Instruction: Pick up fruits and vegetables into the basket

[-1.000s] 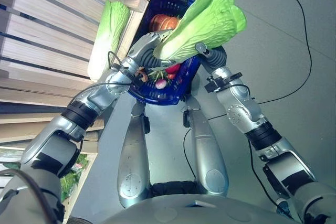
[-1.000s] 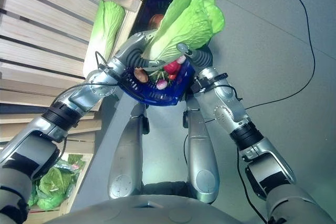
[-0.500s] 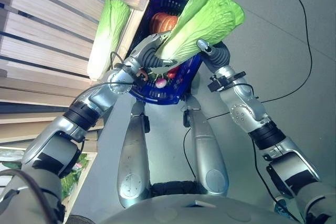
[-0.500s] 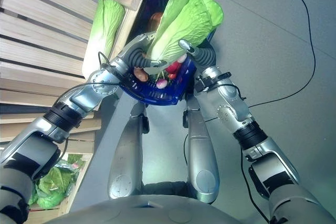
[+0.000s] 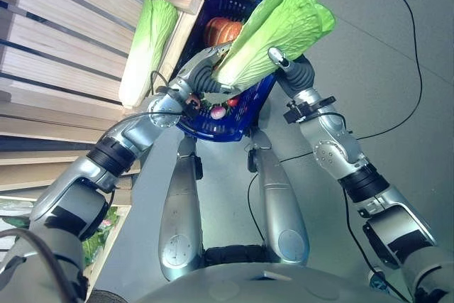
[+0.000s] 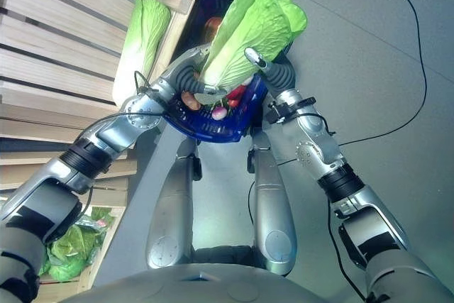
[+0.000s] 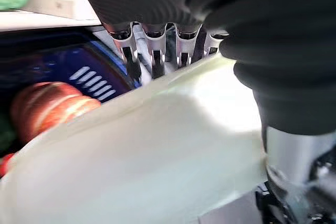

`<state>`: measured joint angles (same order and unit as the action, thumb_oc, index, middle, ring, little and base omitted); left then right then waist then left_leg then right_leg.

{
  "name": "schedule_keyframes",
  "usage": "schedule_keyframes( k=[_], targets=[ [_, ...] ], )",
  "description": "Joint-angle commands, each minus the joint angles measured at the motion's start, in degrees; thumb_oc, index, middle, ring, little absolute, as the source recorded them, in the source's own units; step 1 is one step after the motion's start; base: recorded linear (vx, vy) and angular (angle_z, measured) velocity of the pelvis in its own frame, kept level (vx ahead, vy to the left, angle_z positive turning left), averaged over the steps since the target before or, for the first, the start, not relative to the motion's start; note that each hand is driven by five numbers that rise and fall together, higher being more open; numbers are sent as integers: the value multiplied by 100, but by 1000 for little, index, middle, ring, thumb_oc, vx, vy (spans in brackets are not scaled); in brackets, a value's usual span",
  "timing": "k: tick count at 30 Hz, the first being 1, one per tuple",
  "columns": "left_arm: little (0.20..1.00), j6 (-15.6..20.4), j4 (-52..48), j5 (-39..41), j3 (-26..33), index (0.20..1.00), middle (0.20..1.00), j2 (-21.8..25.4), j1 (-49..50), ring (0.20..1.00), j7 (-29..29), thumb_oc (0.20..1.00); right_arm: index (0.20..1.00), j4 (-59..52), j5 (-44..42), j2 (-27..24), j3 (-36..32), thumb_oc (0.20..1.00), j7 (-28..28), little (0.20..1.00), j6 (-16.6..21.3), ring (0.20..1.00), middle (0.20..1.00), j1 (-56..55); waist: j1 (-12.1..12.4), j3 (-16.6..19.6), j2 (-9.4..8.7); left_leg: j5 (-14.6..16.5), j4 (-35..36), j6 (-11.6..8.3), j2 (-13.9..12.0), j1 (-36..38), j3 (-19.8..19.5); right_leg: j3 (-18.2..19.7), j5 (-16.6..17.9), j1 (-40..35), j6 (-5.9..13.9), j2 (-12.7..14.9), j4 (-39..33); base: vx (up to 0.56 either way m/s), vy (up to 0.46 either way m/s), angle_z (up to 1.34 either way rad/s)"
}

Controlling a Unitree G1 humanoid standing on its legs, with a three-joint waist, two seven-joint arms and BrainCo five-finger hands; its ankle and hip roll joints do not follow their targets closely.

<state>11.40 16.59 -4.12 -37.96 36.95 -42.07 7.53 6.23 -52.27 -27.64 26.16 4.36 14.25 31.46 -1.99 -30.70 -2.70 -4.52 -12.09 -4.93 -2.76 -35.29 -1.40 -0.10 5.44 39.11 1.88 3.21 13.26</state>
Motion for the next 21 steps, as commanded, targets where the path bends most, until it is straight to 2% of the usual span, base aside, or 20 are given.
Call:
schedule_keyframes(
  k=[1,6,9,15,18,19,21],
  targets=[
    [1000,166,-220,-10,199,1000,1000,-102,149,1000,170,1000,200,-995,-2,153,-67,200,334,200,468,200,200,85,-79,91,96,137,109,142,238,23,208,-376,-495,-357,303,-175,247,0,0,0],
    [1000,143,-244,2,259,1000,1000,-92,187,1000,166,1000,200,-1042,-15,137,-101,200,316,200,420,200,200,66,-73,91,98,132,123,140,244,43,197,-383,-496,-369,307,-177,248,0,0,0],
    [1000,160,-255,64,314,1000,1000,-130,254,1000,352,1000,200,-1064,19,151,-105,200,289,200,417,200,200,38,-71,91,102,136,130,148,246,47,195,-386,-497,-363,302,-177,246,0,0,0],
    [1000,442,-192,375,579,1000,1000,-280,421,1000,1128,1000,200,-1012,118,192,-100,200,235,200,532,200,200,17,-47,91,100,148,116,150,259,54,177,-387,-508,-365,294,-178,262,0,0,0],
    [1000,637,-92,437,973,1000,1000,-437,550,1000,1740,1000,200,-957,276,245,-200,200,202,200,601,200,200,6,-24,91,76,163,83,149,273,36,156,-390,-528,-357,289,-181,284,0,0,0],
    [1000,637,-93,435,975,1000,1000,-436,551,1000,1741,1000,200,-958,277,245,-199,200,201,200,600,200,200,7,-27,91,77,162,83,149,273,34,155,-391,-526,-356,289,-181,283,0,0,0],
    [1000,757,-17,521,1330,1000,1000,-548,605,1000,2082,1000,200,-976,385,291,-337,200,167,200,536,200,200,10,-18,91,70,178,43,145,288,17,138,-387,-551,-343,277,-184,322,0,0,0]
  ],
)
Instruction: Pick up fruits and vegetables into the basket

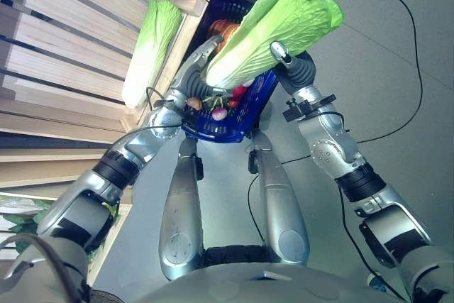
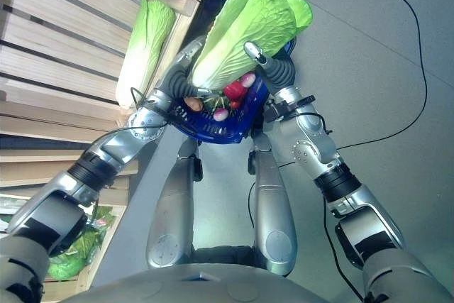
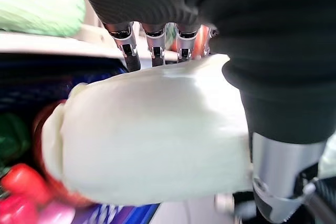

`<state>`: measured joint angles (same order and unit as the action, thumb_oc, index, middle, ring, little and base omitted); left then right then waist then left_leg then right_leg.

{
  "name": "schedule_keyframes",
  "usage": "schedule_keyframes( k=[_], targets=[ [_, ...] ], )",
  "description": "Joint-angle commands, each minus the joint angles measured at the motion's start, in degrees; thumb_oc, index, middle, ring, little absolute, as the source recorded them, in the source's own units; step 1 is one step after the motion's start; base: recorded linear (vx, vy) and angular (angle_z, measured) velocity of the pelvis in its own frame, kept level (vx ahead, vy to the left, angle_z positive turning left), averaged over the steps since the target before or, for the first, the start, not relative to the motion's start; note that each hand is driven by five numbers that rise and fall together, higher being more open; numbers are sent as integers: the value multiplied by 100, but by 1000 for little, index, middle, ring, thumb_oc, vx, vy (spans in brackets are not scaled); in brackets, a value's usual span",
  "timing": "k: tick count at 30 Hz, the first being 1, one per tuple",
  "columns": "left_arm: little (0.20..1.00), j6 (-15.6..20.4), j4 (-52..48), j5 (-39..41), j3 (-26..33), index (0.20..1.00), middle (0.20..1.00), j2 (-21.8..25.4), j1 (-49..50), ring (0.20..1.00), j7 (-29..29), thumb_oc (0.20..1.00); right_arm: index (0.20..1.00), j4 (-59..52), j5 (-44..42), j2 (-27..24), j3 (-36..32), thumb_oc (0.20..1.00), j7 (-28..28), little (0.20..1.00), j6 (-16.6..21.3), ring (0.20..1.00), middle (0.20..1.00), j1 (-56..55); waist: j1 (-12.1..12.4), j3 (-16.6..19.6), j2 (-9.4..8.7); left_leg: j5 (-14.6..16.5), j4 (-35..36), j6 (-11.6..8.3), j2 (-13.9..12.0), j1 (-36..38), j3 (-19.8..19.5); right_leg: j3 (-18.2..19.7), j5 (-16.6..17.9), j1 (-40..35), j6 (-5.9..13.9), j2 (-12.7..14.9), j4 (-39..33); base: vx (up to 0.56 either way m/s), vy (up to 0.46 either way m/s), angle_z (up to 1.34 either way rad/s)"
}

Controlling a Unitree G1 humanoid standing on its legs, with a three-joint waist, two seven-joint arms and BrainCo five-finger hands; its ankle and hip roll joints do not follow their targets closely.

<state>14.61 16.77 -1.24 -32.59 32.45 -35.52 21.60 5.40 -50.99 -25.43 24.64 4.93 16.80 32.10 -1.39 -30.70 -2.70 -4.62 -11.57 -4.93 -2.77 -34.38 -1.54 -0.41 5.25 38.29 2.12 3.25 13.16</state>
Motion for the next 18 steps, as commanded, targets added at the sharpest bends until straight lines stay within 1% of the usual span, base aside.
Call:
schedule_keyframes(
  k=[1,2,4,5,6,9,12,13,14,18],
  targets=[
    [1000,483,-21,339,918,1000,1000,-131,-26,1000,717,1000,200,-908,330,88,-221,200,80,200,242,200,200,-65,-78,91,68,220,-31,141,293,-53,150,-352,-571,-277,249,-189,361,0,0,0],
    [1000,516,-19,386,949,1000,1000,-136,-35,1000,735,1000,200,-911,345,90,-234,200,74,200,232,200,200,-52,-79,91,72,191,-18,141,293,-71,146,-355,-543,-261,248,-190,346,0,0,0],
    [1000,678,-22,752,1299,1000,1000,-253,19,1000,732,1000,200,-910,438,148,-318,200,79,200,180,200,200,-106,-78,91,73,230,-38,137,303,-32,135,-351,-598,-291,235,-189,386,0,0,0],
    [1000,703,-14,794,1335,1000,1000,-261,10,1000,724,1000,200,-913,451,150,-331,200,75,200,176,200,200,-103,-81,91,76,199,-27,137,304,-52,131,-355,-570,-273,232,-190,373,0,0,0],
    [1000,811,-14,908,1483,1000,1000,-319,45,1000,725,1000,200,-921,478,176,-385,200,91,200,127,200,200,-135,-83,91,80,235,-55,137,316,-25,130,-356,-612,-298,222,-189,403,0,0,0],
    [1000,910,12,926,1703,1000,1000,-379,56,1000,817,1000,200,-919,612,218,-493,200,106,200,58,200,200,-143,-87,91,97,205,-39,142,333,-29,115,-364,-594,-306,201,-195,379,0,0,0],
    [1000,876,77,893,1800,1000,1000,-404,19,1000,937,1000,200,-934,824,228,-531,200,20,200,33,200,200,-129,-100,91,108,202,-50,141,334,-45,115,-361,-604,-280,188,-203,408,0,0,0],
    [1000,823,134,871,1845,1000,1000,-427,19,1000,1016,1000,200,-922,979,225,-552,200,-88,200,15,200,200,-136,-108,91,114,246,-85,139,339,-24,117,-353,-652,-296,180,-200,446,0,0,0],
    [1000,788,149,875,1854,1000,1000,-429,2,1000,1033,1000,200,-917,1049,226,-560,200,-117,200,20,200,200,-122,-111,91,121,212,-73,140,339,-46,115,-354,-618,-278,178,-202,428,0,0,0],
    [1000,606,632,889,1918,1000,1000,-383,-119,1000,1146,1000,200,-765,1267,143,-640,200,-362,200,120,200,200,74,-118,91,145,213,-100,137,335,-51,132,-353,-644,-278,163,-198,452,0,0,0]
  ],
)
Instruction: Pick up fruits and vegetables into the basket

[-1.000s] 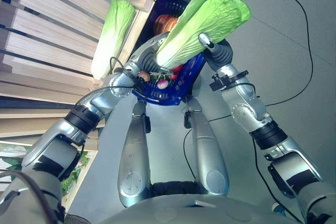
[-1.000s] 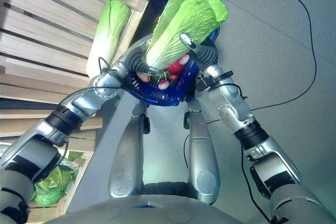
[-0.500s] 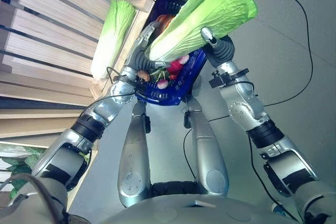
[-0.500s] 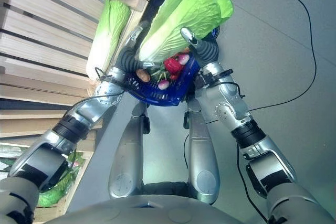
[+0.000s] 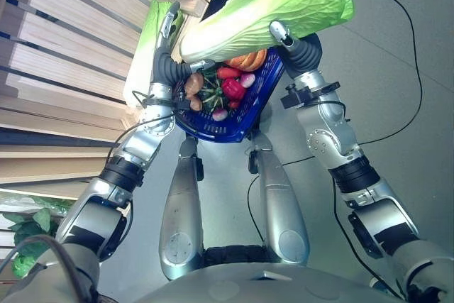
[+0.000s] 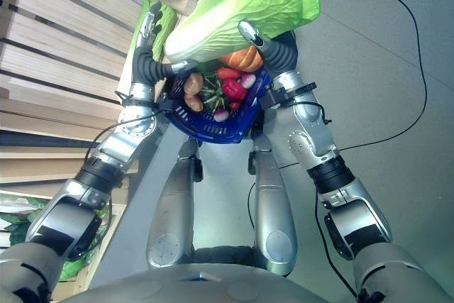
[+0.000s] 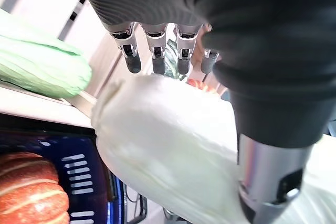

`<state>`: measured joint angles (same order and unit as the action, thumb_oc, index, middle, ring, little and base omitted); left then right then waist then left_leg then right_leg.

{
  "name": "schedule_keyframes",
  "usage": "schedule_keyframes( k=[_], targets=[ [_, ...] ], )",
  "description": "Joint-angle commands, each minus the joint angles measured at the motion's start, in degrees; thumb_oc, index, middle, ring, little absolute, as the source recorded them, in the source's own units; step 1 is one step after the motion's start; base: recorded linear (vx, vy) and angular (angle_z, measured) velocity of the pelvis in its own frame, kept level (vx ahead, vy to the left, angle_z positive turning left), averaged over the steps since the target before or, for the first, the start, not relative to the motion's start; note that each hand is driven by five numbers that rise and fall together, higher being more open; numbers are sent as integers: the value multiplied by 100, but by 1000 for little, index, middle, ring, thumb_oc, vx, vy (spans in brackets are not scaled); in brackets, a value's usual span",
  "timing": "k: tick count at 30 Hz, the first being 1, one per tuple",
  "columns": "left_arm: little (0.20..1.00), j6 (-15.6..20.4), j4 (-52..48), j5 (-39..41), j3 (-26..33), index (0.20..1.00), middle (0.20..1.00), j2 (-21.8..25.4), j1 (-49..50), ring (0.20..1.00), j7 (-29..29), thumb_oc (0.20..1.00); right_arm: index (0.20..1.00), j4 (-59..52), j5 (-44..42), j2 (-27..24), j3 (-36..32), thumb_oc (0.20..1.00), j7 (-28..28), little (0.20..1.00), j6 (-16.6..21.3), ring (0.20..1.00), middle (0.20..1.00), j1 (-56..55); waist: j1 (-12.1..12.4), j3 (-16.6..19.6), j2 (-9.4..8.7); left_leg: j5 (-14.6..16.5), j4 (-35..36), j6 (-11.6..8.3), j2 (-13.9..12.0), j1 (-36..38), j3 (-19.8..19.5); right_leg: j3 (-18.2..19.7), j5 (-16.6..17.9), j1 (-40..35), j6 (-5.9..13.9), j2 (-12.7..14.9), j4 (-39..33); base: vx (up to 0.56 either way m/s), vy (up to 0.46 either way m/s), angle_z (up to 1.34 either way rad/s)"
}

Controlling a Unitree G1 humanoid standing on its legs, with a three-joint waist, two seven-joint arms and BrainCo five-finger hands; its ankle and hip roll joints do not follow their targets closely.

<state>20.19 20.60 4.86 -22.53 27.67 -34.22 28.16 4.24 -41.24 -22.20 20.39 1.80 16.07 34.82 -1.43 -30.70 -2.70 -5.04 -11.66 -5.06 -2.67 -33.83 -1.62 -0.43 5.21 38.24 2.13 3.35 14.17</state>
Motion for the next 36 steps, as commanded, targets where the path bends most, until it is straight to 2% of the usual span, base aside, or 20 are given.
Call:
schedule_keyframes(
  k=[1,6,10,15,18,24,36],
  targets=[
    [1000,28,388,303,919,1000,1000,101,-266,1000,511,1000,200,-606,338,-186,-215,200,-105,200,217,200,200,-168,-117,91,144,290,-106,148,328,-80,143,-345,-679,-294,159,-209,370,0,0,0],
    [1000,-25,1030,473,970,1000,1000,77,-455,1000,628,1000,200,-336,462,-186,-206,200,-329,200,221,200,200,90,-139,91,183,265,-142,139,318,-122,158,-333,-665,-242,145,-213,394,0,12,0],
    [1000,-76,1555,587,1010,1000,1000,78,-558,1000,649,1000,200,-137,750,-209,-228,200,-822,200,187,200,200,209,-165,91,213,271,-161,128,317,-86,171,-324,-673,-260,139,-203,406,1,10,0],
    [1000,-102,1868,659,989,1000,1000,64,-524,1000,742,1000,200,-6,976,-208,-214,200,-1227,200,199,200,200,249,-195,91,265,262,-168,129,328,-96,181,-300,-681,-237,122,-204,411,1,31,-1],
    [1000,-100,1987,662,972,1000,1000,45,-487,1000,753,1000,200,42,1031,-201,-196,200,-1287,200,157,200,200,248,-200,91,277,302,-195,128,331,-89,189,-294,-722,-236,119,-193,439,2,13,0],
    [1000,-198,2366,727,943,1000,1000,70,-637,1000,635,1000,200,590,948,-276,6,200,-1377,200,-419,200,200,558,-171,91,311,262,-236,117,351,-141,186,-323,-688,-185,104,-160,448,0,0,0],
    [1000,-119,3138,1048,648,1000,1000,167,-1231,1000,217,1000,200,3093,73,-362,515,200,-1303,200,-1329,200,200,1791,46,91,415,284,-393,74,367,-277,161,-448,-741,-66,68,-83,604,0,0,0]
  ],
)
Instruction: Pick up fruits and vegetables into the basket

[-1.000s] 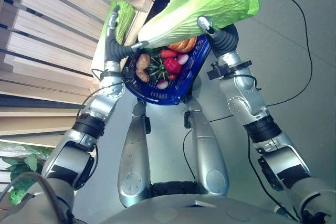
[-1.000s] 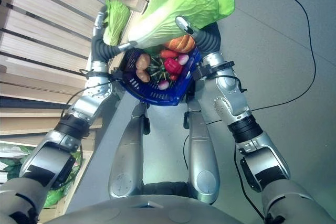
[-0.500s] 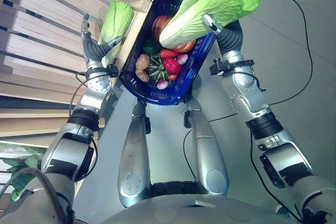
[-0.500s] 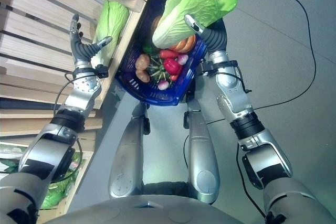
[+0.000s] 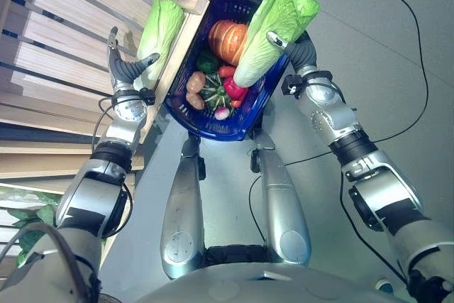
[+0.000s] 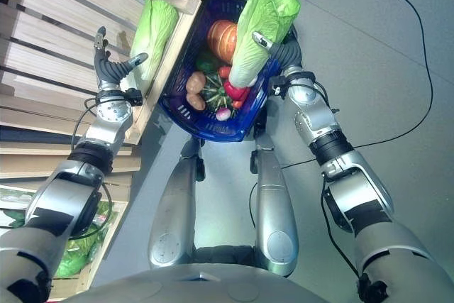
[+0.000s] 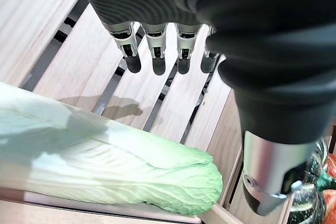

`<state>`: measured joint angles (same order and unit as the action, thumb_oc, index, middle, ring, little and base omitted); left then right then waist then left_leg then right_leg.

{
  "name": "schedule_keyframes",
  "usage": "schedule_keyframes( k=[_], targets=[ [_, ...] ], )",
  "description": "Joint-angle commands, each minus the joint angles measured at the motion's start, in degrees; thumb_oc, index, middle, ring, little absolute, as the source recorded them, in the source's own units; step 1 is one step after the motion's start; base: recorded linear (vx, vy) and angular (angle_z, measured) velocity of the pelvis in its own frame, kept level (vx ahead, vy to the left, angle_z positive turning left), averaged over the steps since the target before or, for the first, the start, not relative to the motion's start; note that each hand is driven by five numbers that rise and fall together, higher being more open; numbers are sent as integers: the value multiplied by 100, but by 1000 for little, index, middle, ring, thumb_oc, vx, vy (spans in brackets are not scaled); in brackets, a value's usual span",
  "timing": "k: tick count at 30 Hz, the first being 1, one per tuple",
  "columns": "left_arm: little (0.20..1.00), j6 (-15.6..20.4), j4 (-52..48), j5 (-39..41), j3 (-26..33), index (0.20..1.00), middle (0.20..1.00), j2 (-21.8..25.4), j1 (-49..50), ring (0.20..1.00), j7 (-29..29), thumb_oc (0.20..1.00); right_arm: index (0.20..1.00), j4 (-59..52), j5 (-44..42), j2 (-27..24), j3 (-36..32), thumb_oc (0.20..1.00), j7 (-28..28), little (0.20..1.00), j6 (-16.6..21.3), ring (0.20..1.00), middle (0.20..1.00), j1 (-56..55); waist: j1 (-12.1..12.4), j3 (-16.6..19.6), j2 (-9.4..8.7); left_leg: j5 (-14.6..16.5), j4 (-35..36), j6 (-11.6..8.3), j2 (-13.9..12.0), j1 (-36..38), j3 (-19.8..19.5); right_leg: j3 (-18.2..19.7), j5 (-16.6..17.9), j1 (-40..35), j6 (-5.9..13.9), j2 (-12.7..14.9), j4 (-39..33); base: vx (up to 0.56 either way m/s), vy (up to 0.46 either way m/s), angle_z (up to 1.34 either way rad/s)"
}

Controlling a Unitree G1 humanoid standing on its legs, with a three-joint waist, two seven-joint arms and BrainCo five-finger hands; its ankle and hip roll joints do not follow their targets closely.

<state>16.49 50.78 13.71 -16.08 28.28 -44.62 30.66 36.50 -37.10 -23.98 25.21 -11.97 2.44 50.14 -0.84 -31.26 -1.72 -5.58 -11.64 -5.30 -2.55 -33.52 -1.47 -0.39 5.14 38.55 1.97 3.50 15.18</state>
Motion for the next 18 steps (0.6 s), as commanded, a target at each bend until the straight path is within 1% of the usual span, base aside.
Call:
schedule_keyframes(
  k=[1,3,4,5,7,13,18],
  targets=[
    [1000,268,180,189,-49,1000,1000,102,-267,1000,-61,1000,200,169,-442,-166,38,200,110,200,-39,200,200,383,13,147,336,335,-409,97,365,-341,136,-464,-737,-65,82,-91,526,0,0,0],
    [1000,312,290,216,-103,1000,1000,82,-367,1000,-109,1000,200,636,-467,-111,13,200,218,200,-58,200,200,538,45,147,363,334,-427,100,374,-366,119,-474,-745,-34,80,-86,565,9,-24,6],
    [1000,365,386,211,-161,1000,1000,45,-470,1000,-168,1000,200,1206,-486,-43,-42,200,351,200,-81,200,200,712,93,147,406,338,-461,108,394,-417,90,-489,-752,23,79,-76,615,12,-28,7],
    [1000,397,422,226,-186,1000,1000,39,-516,1000,-193,1000,200,1424,-493,-20,-61,200,401,200,-95,200,200,787,113,147,426,339,-470,112,403,-438,82,-497,-753,49,78,-72,632,7,-27,6],
    [1000,461,533,252,-257,1000,1000,-16,-638,1000,-223,1000,200,2016,-705,74,-131,200,583,200,-193,200,200,953,163,147,476,340,-509,128,432,-503,61,-514,-761,119,71,-68,692,3,-19,6],
    [1000,599,662,339,-357,1000,1000,-147,-826,1000,-250,1000,200,3103,-733,165,-278,200,871,200,-277,200,200,1202,230,147,589,340,-609,151,496,-664,22,-517,-771,279,71,-57,804,1,1,9],
    [1000,695,593,338,-399,1000,1000,-305,-840,1000,-163,1000,200,3539,-656,228,-328,200,788,200,-436,200,200,1324,263,147,708,327,-649,160,537,-806,-19,-481,-767,456,73,-53,866,-9,24,2]
  ],
)
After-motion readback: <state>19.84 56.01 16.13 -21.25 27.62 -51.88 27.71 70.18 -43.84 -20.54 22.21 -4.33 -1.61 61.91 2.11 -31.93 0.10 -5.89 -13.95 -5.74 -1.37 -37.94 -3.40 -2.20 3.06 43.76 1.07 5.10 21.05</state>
